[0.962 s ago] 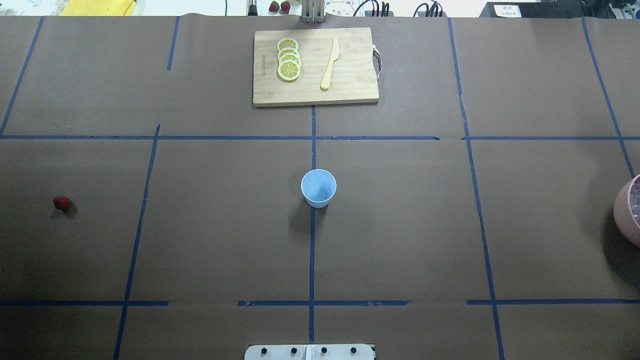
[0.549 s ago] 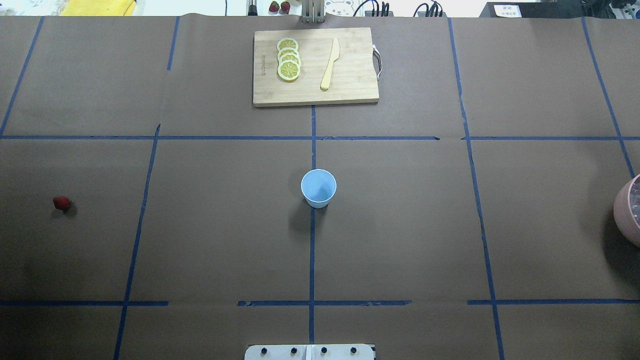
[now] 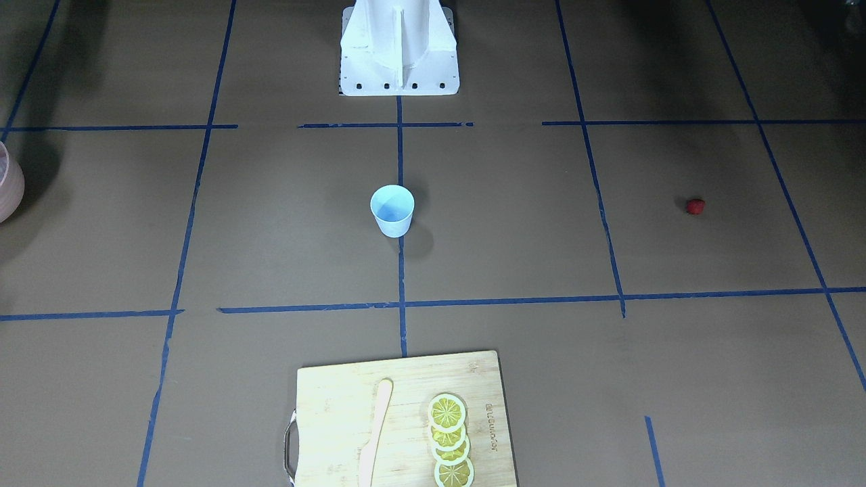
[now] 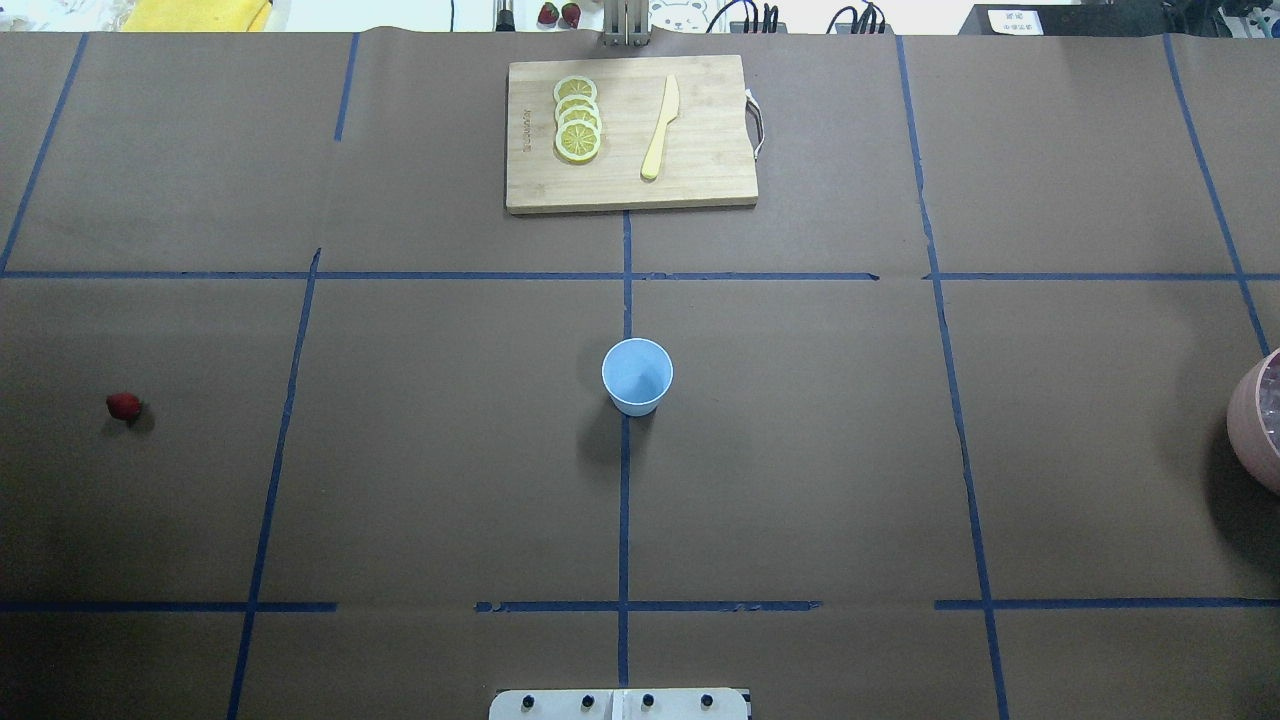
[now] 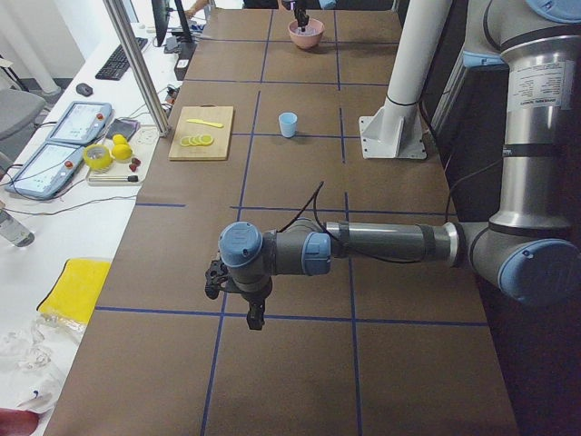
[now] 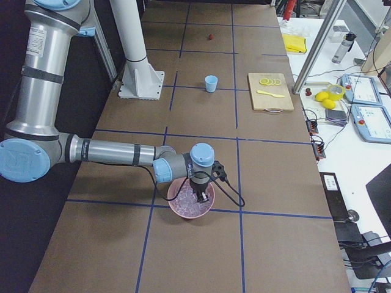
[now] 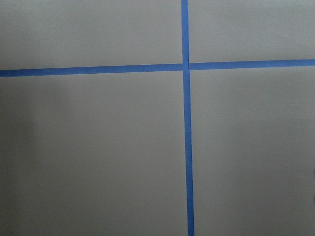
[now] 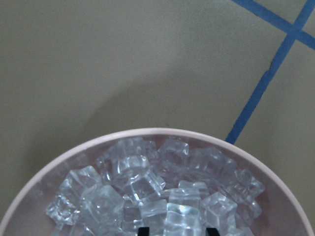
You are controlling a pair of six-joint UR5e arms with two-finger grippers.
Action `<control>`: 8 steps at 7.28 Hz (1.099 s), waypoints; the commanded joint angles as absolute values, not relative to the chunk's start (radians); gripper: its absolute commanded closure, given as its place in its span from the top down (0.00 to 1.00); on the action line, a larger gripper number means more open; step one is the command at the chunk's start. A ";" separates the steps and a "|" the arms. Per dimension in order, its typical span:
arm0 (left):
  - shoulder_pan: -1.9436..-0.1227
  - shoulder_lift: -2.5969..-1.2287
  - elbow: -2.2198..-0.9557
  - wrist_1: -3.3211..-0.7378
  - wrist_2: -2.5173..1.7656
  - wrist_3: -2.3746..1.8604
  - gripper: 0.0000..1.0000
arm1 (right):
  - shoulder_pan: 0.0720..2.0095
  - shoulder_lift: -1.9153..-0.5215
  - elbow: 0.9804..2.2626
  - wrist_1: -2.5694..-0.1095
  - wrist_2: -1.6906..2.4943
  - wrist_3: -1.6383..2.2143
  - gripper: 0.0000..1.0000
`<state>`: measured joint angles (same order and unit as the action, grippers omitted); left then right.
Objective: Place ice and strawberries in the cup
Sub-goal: 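Grasp an ice cube from the pink bowl with the right gripper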
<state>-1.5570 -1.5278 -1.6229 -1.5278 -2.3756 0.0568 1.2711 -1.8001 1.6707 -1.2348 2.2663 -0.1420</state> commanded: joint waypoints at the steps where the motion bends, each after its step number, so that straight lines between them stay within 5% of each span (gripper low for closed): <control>1: -1.557 -1.528 -1.623 -1.528 -2.376 0.055 1.00 | 1.264 -1.798 1.672 -1.235 2.267 -0.184 0.02; 5: -1.557 -1.528 -1.631 -1.528 -2.378 0.054 1.00 | 1.351 -1.796 1.773 -1.311 2.316 -0.196 0.00; 8: -1.557 -1.526 -1.629 -1.526 -2.378 0.054 1.00 | 1.379 -1.575 2.006 -1.770 2.316 -0.195 0.00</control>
<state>-1.5569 -1.5275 -1.6294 -1.5265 -2.3777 0.0537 1.3695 -1.6861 1.9200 -1.5707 2.3156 -0.1959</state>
